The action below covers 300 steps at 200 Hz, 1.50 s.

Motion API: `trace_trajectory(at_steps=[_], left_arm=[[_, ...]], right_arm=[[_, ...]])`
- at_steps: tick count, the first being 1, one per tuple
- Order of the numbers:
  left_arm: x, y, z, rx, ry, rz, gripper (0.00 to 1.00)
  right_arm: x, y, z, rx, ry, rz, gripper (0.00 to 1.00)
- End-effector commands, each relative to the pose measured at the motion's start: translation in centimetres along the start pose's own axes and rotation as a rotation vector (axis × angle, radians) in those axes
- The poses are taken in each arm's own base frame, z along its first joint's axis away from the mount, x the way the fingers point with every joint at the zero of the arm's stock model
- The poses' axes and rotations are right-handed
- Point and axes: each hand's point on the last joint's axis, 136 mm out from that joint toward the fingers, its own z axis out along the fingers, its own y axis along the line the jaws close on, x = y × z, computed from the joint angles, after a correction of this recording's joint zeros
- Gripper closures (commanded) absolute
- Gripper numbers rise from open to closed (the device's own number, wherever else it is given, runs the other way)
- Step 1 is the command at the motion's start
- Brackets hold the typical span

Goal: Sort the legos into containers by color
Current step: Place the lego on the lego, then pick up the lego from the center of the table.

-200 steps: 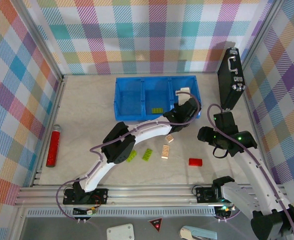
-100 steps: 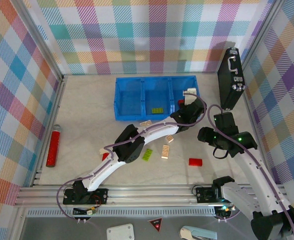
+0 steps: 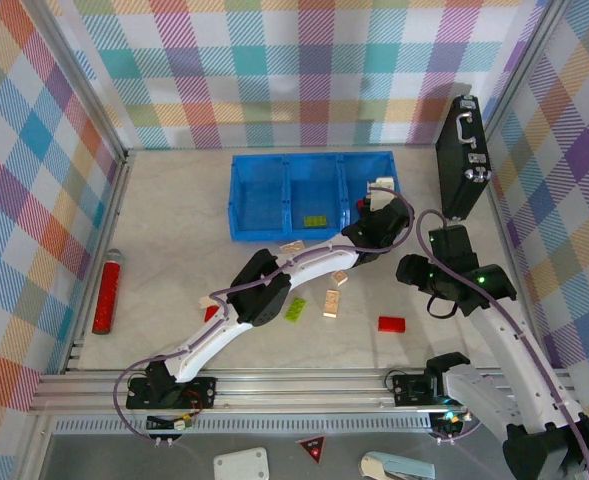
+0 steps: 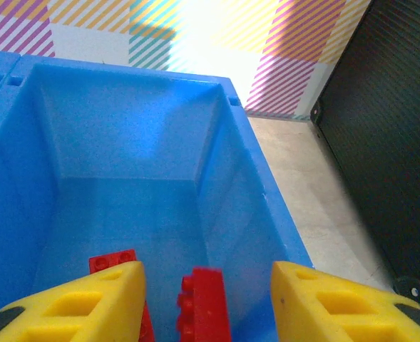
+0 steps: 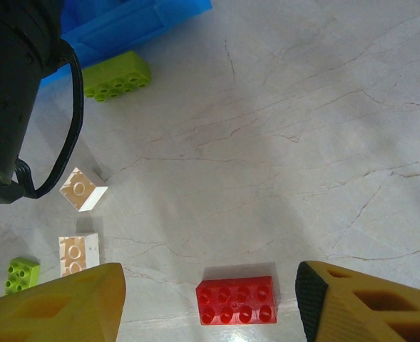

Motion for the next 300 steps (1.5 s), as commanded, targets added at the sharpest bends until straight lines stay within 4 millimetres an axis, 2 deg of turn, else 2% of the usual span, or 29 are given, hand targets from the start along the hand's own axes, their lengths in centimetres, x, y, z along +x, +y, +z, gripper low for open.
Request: trace_trajectory(at_steps=[1, 63, 106, 147, 182, 201, 248, 271, 300], left_arm=[[-2.2, -0.2, -0.7, 0.008, -0.018, -0.024, 0.50], [-4.8, 0.0, -2.6, 0.049, -0.032, -0.030, 0.50], [-6.1, 2.3, -4.6, 0.076, 0.012, -0.035, 0.48], [-6.7, 6.3, -7.3, 0.092, 0.102, -0.030, 0.48], [-7.1, 9.9, -10.0, 0.131, 0.196, -0.010, 0.47], [-6.3, 11.9, -11.0, 0.188, 0.295, -0.020, 0.48], [-6.4, 18.0, -15.1, 0.193, 0.464, 0.003, 0.48], [-6.6, 20.8, -17.5, 0.178, 0.529, 0.047, 0.47], [-7.1, 24.1, -19.9, 0.197, 0.583, 0.001, 0.44]], right_arm=[[0.4, -0.4, 0.0, 0.009, 0.009, 0.015, 0.35], [0.6, 0.0, 0.7, -0.002, 0.037, 0.014, 0.34], [1.1, 1.0, 1.8, -0.047, 0.080, 0.008, 0.36], [1.5, 1.4, 3.3, -0.055, 0.120, -0.003, 0.36], [1.0, 2.5, 4.5, -0.070, 0.135, -0.020, 0.37], [0.6, 3.1, 5.1, -0.069, 0.145, -0.036, 0.37], [-1.3, 4.4, 6.7, -0.027, 0.141, -0.086, 0.36], [-2.4, 5.6, 7.6, -0.031, 0.119, -0.113, 0.35], [-3.4, 7.1, 9.1, -0.036, 0.106, -0.157, 0.35]])
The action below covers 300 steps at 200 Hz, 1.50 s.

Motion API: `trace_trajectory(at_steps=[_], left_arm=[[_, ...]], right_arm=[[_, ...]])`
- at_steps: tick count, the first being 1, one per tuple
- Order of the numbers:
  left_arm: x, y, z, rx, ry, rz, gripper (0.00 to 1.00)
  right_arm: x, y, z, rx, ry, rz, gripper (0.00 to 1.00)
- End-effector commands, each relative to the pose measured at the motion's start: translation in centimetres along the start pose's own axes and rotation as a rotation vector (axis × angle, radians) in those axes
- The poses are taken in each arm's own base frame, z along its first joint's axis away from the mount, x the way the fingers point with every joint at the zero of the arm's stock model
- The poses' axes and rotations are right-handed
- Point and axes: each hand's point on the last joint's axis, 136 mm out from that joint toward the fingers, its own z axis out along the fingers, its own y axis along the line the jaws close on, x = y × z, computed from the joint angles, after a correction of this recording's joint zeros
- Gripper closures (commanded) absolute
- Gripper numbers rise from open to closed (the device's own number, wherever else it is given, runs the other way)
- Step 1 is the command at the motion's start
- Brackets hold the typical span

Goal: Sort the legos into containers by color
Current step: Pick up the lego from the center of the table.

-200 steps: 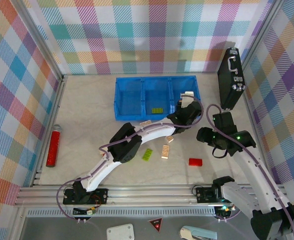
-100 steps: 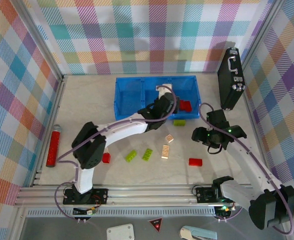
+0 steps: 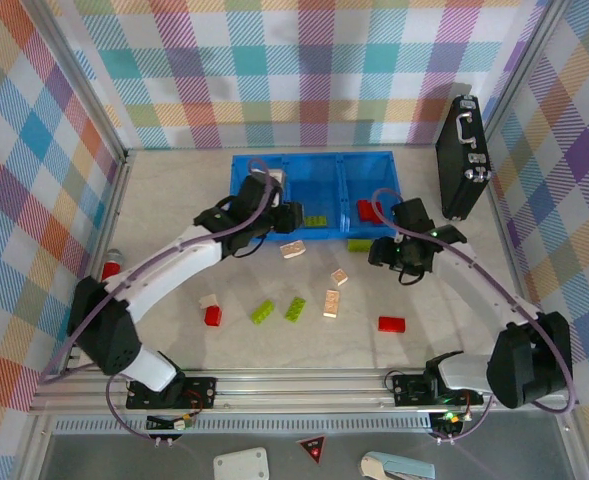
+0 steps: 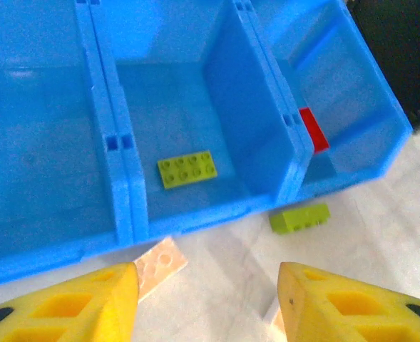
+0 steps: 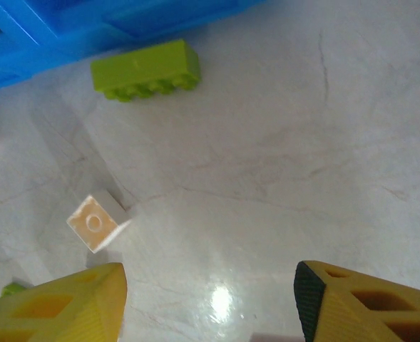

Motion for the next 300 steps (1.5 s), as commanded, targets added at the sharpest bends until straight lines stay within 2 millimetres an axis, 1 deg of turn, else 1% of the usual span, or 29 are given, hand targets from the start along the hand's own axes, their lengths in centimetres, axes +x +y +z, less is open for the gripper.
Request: trace_trajectory(at_steps=[1, 32, 71, 97, 114, 136, 155, 169, 190, 204, 233, 263, 300], left_arm=[[2.6, 2.3, -2.5, 0.030, 0.120, -0.001, 0.44], [3.2, 5.2, -4.0, 0.023, 0.157, -0.041, 0.43], [2.7, 8.3, -5.4, -0.027, 0.168, -0.025, 0.41], [2.3, 9.7, -6.6, -0.036, 0.176, 0.002, 0.38], [2.1, 10.6, -7.3, -0.057, 0.183, 0.034, 0.37], [2.0, 12.0, -7.5, -0.105, 0.180, 0.102, 0.36], [2.1, 13.2, -7.2, -0.157, 0.169, 0.147, 0.36], [2.3, 13.6, -6.7, -0.167, 0.148, 0.160, 0.36], [2.6, 13.6, -6.2, -0.148, 0.130, 0.163, 0.36], [2.8, 13.6, -6.0, -0.145, 0.125, 0.176, 0.36], [2.7, 14.1, -6.0, -0.159, 0.104, 0.174, 0.36], [2.4, 14.6, -6.0, -0.165, 0.096, 0.159, 0.36], [2.2, 15.1, -6.1, -0.180, 0.091, 0.144, 0.36]], right_arm=[[-2.2, 1.6, 0.5, -0.011, -0.058, -0.056, 0.35], [-3.2, 2.9, 1.8, 0.001, -0.082, -0.113, 0.31], [-3.9, 3.7, 4.0, 0.009, -0.092, -0.148, 0.24], [-4.2, 4.0, 5.4, 0.027, -0.092, -0.157, 0.18], [-4.3, 4.0, 6.2, 0.035, -0.095, -0.160, 0.17], [-4.5, 4.0, 7.4, 0.046, -0.099, -0.163, 0.14], [-4.7, 4.1, 8.6, 0.052, -0.098, -0.172, 0.14], [-4.9, 4.2, 9.4, 0.061, -0.097, -0.179, 0.14], [-5.4, 4.5, 10.3, 0.066, -0.109, -0.192, 0.15], [-5.6, 4.7, 10.9, 0.064, -0.116, -0.198, 0.15], [-5.8, 4.9, 12.1, 0.067, -0.114, -0.195, 0.17], [-5.7, 4.9, 12.8, 0.072, -0.105, -0.182, 0.20], [-5.3, 4.4, 13.0, 0.085, -0.095, -0.170, 0.25]])
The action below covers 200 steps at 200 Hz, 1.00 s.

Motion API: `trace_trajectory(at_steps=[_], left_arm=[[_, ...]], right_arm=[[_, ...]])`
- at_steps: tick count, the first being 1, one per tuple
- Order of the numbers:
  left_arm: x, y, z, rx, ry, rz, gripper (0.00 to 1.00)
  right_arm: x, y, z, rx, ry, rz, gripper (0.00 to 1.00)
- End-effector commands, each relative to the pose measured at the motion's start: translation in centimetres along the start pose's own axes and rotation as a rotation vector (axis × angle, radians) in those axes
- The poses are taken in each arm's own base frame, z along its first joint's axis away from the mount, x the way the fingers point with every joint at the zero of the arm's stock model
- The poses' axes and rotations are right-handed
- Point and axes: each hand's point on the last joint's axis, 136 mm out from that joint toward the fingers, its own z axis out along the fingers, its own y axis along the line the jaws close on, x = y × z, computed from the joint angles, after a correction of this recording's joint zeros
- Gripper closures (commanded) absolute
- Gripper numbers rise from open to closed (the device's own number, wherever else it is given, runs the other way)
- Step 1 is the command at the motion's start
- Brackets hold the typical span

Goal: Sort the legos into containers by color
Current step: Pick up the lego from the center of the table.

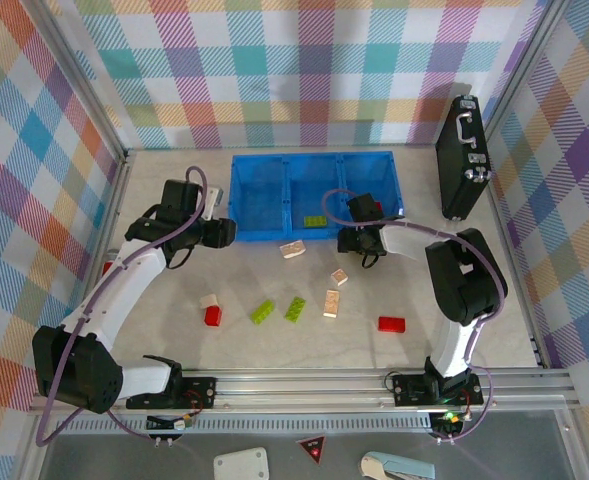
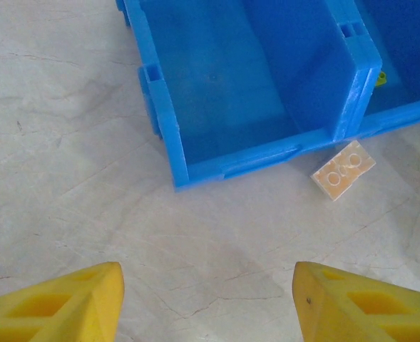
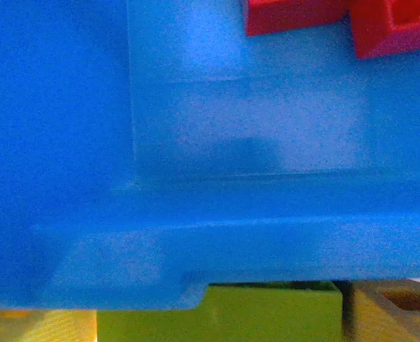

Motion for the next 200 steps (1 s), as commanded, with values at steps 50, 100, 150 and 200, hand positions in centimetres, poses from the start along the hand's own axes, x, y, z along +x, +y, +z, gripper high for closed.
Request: trace_trajectory(at_steps=[50, 100, 150, 200], left_arm=[[-0.7, 1.0, -0.5, -0.026, -0.039, -0.016, 0.36], [-0.9, 1.0, -0.8, -0.023, -0.054, -0.020, 0.35], [-1.0, 0.6, -1.0, 0.001, -0.060, -0.026, 0.35], [-1.1, 0.4, -1.3, 0.012, -0.066, -0.032, 0.35]], right_arm=[[0.0, 0.1, -0.6, 0.002, -0.016, 0.008, 0.32], [0.3, 0.7, -1.8, -0.003, -0.014, -0.017, 0.34], [1.7, 2.7, -3.5, -0.020, 0.005, -0.058, 0.34], [2.4, 6.0, -6.0, -0.075, -0.002, -0.077, 0.34]])
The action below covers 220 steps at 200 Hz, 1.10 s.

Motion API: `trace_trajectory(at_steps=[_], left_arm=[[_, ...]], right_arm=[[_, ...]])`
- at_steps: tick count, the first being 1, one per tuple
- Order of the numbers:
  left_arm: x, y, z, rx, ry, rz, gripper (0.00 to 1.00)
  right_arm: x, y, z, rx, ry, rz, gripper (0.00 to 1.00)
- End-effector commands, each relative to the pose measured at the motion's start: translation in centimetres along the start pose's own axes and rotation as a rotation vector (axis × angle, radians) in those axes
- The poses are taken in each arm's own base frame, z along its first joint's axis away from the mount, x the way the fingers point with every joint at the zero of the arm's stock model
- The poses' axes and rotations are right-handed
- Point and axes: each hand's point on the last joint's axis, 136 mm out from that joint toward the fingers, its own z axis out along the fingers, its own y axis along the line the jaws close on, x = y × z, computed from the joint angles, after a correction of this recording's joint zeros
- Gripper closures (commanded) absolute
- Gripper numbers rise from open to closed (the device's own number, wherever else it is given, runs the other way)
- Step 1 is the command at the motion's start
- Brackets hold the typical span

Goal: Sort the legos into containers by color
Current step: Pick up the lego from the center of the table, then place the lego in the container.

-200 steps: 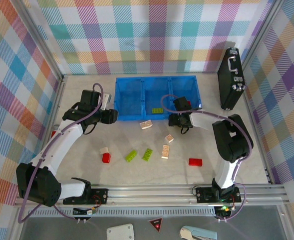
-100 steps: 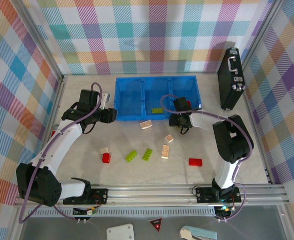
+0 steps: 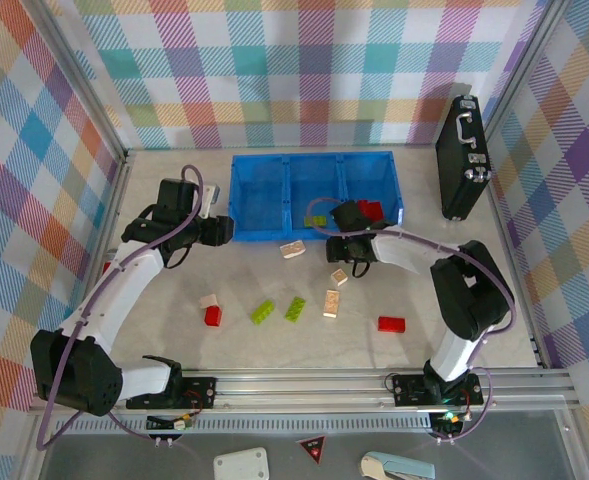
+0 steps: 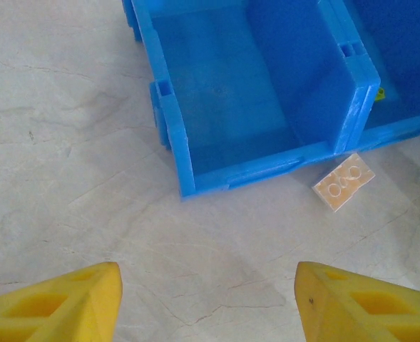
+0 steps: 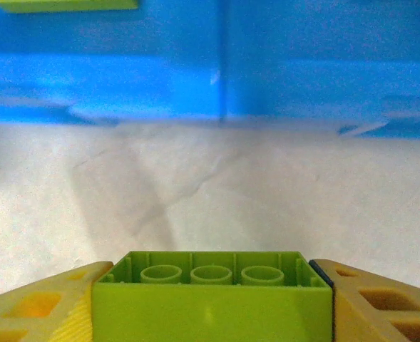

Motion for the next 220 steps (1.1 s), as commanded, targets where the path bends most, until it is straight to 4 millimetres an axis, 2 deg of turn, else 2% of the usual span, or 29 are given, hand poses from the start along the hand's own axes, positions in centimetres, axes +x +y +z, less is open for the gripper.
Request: trace_trajectory(at_steps=[1, 34, 68, 113, 157, 220], left_arm=[[-0.5, 0.0, -0.7, 0.017, -0.034, -0.020, 0.35], [-0.5, -0.2, -1.0, 0.025, -0.040, -0.026, 0.35], [-0.4, -0.3, -1.4, 0.032, -0.052, -0.026, 0.34], [-0.3, -0.2, -1.7, 0.026, -0.059, -0.026, 0.32], [-0.2, -0.3, -1.6, 0.029, -0.054, -0.025, 0.32], [0.1, -0.1, -1.4, 0.021, -0.045, -0.024, 0.32]], right_arm=[[-0.4, 1.6, -2.0, -0.028, -0.017, 0.018, 0.34], [-1.3, 4.0, -3.3, -0.064, -0.039, 0.005, 0.34], [-3.1, 5.0, -4.5, -0.088, -0.076, 0.019, 0.34], [-5.8, 6.1, -4.4, -0.075, -0.104, 0.017, 0.33], [-8.8, 6.9, -3.1, -0.081, -0.100, 0.011, 0.33], [-11.8, 6.8, 0.8, -0.068, -0.068, 0.013, 0.33]])
